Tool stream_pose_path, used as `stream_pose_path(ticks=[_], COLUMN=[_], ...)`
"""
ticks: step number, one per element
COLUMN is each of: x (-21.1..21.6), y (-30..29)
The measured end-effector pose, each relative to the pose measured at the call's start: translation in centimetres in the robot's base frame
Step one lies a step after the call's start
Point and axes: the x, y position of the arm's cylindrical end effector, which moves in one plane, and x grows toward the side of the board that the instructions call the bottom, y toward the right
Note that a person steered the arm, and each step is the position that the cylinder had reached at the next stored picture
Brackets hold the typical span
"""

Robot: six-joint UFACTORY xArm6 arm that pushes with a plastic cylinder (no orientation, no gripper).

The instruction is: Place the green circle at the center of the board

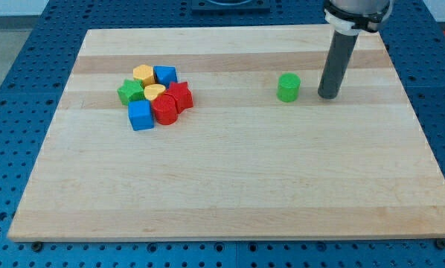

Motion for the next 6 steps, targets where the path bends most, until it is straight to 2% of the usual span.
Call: stream_pose_path(ticks=[2, 6], x=[-0.1, -2.9], y=[-1.4, -8.4])
